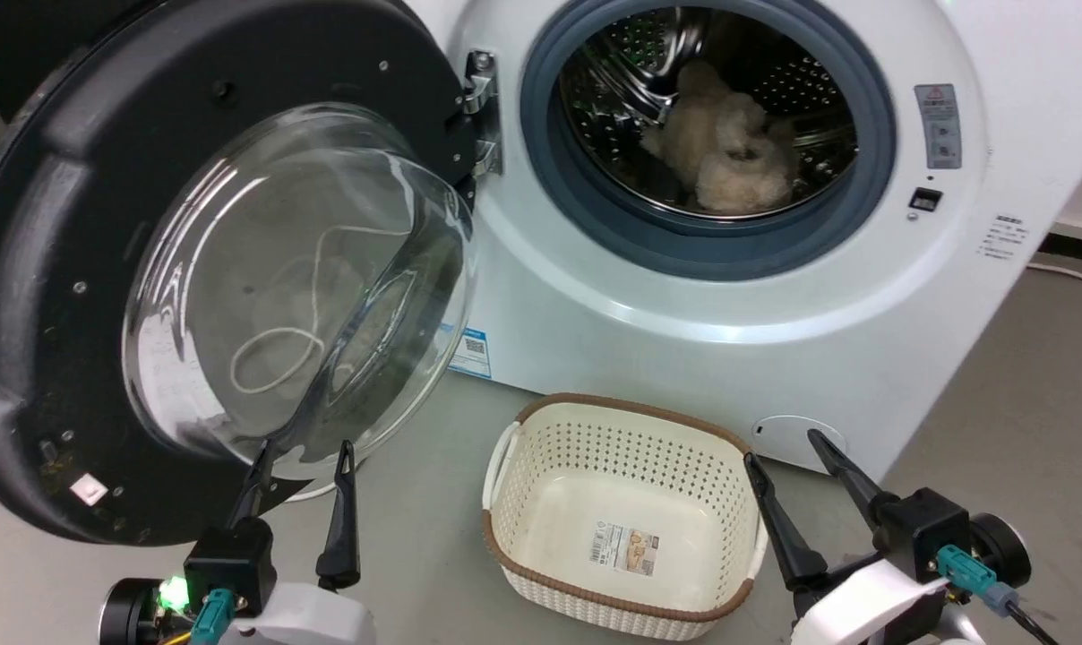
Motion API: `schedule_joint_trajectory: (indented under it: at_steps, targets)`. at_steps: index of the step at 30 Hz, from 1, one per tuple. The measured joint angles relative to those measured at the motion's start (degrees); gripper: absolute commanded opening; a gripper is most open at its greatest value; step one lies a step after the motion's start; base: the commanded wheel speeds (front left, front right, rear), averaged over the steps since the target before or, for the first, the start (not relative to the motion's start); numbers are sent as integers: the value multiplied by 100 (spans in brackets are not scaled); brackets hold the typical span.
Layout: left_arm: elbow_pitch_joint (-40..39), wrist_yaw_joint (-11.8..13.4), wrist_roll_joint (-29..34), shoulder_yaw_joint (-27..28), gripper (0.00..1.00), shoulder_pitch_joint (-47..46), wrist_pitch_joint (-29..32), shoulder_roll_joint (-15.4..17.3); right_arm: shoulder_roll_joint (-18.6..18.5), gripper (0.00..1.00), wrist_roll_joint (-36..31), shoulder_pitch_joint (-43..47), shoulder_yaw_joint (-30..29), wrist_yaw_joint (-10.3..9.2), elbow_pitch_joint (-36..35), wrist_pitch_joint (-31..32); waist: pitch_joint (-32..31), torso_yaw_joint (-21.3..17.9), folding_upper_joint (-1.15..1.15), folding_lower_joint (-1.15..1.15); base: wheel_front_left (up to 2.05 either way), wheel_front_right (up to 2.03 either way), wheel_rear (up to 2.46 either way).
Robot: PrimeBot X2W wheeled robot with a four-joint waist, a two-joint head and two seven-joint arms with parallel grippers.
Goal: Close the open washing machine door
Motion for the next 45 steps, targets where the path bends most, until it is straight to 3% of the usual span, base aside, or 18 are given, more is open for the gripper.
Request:
schedule_joint_trajectory:
  at_steps: [40,42,45]
  targets:
    - [-63,83,-171,75,100,302,-541,0,-163,100,261,-62,577,0,443,-536,21,1105,0,0,0,0,0]
    - [-53,82,-213,67,0,310,-557,-1,-171,100,267,-62,605,0,471,-567,19,1152,0,0,0,0,0]
    - [-22,43,-326,44,0,367,-605,-5,-183,100,276,-60,632,0,494,-603,17,1223,0,0,0,0,0]
